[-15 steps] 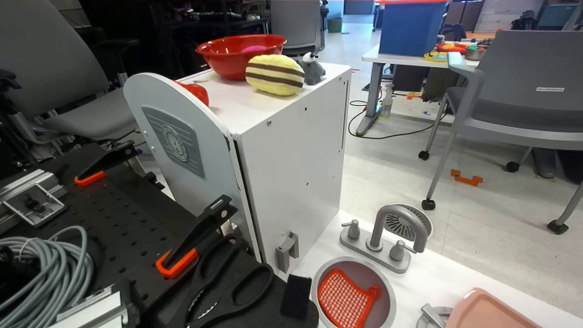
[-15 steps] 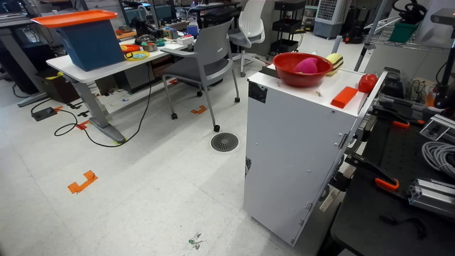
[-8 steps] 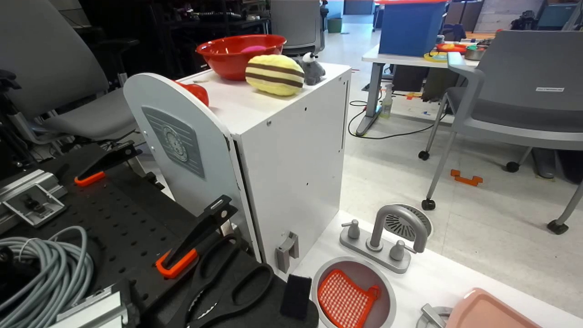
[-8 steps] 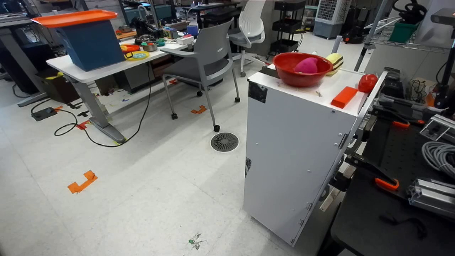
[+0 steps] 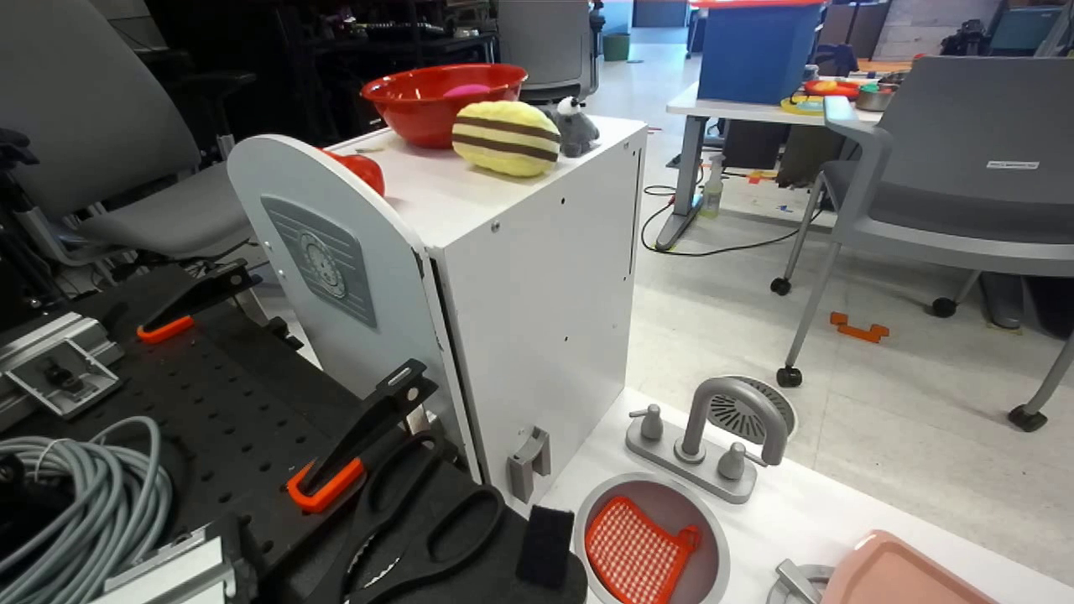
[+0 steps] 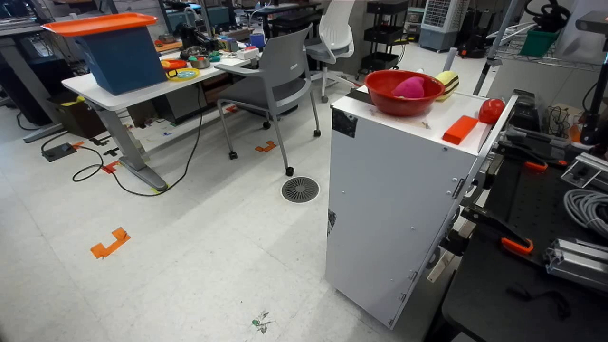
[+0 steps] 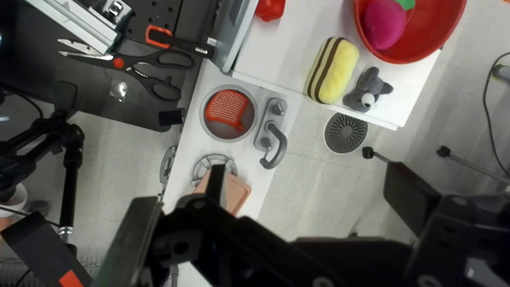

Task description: Put the yellow object in the bowl

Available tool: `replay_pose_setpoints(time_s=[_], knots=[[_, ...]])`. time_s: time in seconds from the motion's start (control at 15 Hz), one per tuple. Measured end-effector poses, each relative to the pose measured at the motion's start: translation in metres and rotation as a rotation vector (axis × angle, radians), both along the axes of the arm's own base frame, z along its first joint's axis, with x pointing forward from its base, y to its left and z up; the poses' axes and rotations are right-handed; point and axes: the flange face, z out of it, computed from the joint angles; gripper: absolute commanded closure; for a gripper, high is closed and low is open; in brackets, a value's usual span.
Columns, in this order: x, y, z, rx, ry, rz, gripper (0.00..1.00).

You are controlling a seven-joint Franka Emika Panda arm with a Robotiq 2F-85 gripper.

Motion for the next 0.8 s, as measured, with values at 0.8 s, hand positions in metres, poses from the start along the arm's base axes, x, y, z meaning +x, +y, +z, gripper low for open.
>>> replay_pose_setpoints(time_s=[0.8], knots=[[0.019,0.009,-0.016,0.010,0.084,0.241,0.00]])
